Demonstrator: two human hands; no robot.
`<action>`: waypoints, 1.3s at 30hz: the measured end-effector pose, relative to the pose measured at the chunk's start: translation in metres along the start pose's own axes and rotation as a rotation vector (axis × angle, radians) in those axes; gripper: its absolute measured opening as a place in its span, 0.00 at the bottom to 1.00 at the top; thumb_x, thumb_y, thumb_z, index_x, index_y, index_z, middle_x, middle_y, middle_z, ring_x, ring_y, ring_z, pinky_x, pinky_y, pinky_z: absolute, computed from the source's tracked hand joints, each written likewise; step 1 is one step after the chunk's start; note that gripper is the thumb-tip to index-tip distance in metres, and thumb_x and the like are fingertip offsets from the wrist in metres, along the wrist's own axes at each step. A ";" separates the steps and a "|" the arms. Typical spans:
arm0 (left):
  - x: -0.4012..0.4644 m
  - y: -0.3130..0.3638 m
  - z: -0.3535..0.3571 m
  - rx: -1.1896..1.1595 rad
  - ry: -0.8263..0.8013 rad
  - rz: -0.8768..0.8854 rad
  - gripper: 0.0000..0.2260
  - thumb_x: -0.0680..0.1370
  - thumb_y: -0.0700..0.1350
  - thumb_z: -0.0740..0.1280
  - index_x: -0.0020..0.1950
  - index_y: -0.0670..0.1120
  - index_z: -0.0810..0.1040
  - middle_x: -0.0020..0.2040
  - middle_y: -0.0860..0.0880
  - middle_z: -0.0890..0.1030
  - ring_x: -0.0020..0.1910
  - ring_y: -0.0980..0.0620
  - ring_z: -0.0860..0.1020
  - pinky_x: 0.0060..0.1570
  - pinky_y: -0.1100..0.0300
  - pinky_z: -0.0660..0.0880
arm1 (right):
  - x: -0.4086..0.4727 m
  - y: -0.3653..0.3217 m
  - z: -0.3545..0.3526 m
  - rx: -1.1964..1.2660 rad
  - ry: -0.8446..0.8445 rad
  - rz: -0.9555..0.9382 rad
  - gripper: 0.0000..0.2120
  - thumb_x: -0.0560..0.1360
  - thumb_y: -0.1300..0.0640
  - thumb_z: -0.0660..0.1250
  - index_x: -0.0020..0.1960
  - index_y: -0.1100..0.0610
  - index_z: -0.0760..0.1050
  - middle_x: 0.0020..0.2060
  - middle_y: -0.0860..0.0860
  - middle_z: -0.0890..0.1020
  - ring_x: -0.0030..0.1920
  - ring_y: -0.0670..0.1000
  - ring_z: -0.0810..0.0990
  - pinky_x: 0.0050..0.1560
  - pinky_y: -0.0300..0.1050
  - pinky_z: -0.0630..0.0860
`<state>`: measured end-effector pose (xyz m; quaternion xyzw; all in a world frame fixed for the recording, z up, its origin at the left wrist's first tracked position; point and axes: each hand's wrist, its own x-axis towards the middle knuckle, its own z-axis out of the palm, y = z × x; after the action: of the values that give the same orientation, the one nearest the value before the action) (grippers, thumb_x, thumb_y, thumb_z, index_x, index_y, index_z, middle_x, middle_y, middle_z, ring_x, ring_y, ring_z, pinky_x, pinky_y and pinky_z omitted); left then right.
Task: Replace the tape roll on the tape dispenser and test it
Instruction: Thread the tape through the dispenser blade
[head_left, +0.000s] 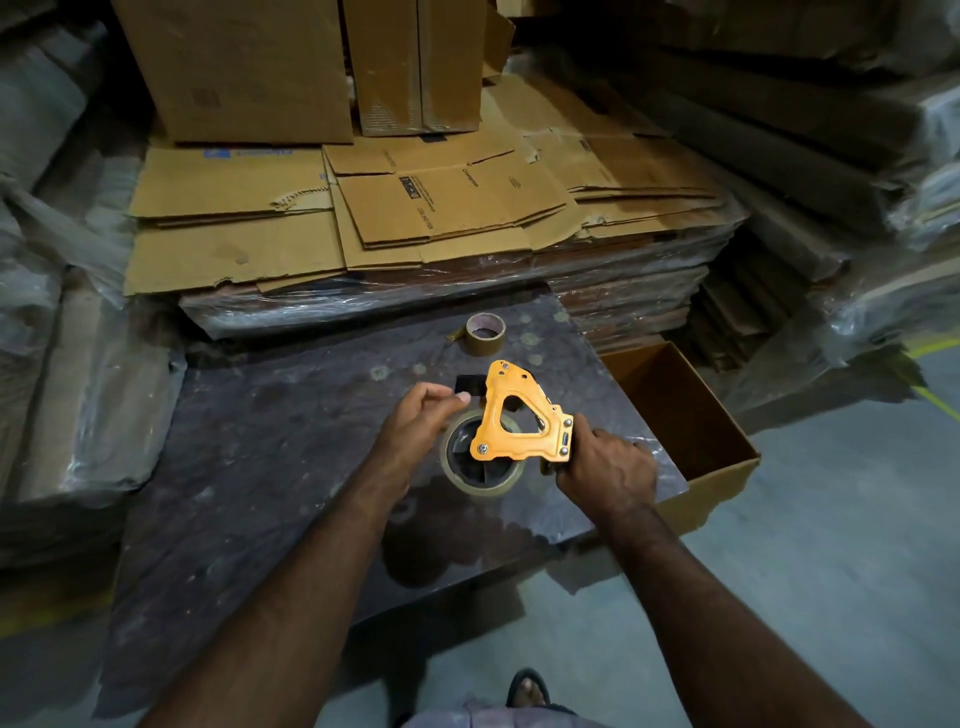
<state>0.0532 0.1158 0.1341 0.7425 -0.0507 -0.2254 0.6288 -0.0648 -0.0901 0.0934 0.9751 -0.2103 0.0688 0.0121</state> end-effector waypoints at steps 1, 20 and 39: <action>0.002 0.002 0.004 0.010 0.006 0.003 0.12 0.77 0.53 0.70 0.55 0.46 0.78 0.54 0.50 0.81 0.51 0.51 0.80 0.44 0.57 0.73 | 0.002 0.005 -0.001 -0.005 -0.008 -0.014 0.23 0.75 0.33 0.60 0.60 0.49 0.69 0.45 0.49 0.83 0.44 0.56 0.83 0.43 0.48 0.71; 0.003 -0.015 0.097 0.170 -0.120 -0.135 0.47 0.53 0.65 0.83 0.67 0.48 0.74 0.54 0.47 0.86 0.54 0.45 0.84 0.59 0.40 0.79 | 0.019 0.105 0.041 0.092 0.250 -0.009 0.10 0.71 0.47 0.71 0.48 0.51 0.76 0.34 0.50 0.80 0.37 0.57 0.80 0.41 0.48 0.66; 0.015 0.000 0.109 0.006 -0.049 -0.158 0.26 0.70 0.72 0.68 0.54 0.52 0.82 0.53 0.49 0.86 0.55 0.46 0.83 0.52 0.48 0.79 | 0.022 0.098 0.030 0.253 -0.131 0.174 0.20 0.73 0.35 0.65 0.57 0.48 0.75 0.43 0.52 0.82 0.43 0.59 0.82 0.39 0.45 0.71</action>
<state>0.0235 0.0114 0.1187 0.7403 -0.0081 -0.2921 0.6054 -0.0814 -0.1904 0.0659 0.9494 -0.2838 0.0317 -0.1305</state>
